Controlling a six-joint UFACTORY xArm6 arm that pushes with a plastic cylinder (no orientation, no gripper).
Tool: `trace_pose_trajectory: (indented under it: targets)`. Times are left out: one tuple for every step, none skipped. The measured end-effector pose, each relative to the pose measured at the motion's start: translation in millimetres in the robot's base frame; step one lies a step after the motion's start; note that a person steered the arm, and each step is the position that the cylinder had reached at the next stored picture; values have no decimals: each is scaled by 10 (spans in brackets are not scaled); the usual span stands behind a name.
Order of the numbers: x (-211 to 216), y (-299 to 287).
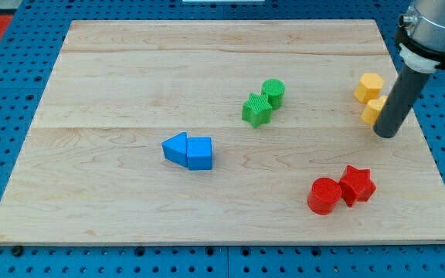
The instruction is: Push the yellow heart into the hexagon
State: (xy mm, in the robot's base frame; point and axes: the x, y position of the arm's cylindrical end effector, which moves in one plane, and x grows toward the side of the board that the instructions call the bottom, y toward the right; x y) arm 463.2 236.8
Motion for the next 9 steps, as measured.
trace_pose_trajectory:
  targets:
    - [52, 120]
    - [-47, 120]
    - [-193, 93]
    - [-184, 51]
    - [-85, 37]
    - [-65, -9]
    - [-127, -30]
    - [-254, -30]
    - [-384, -30]
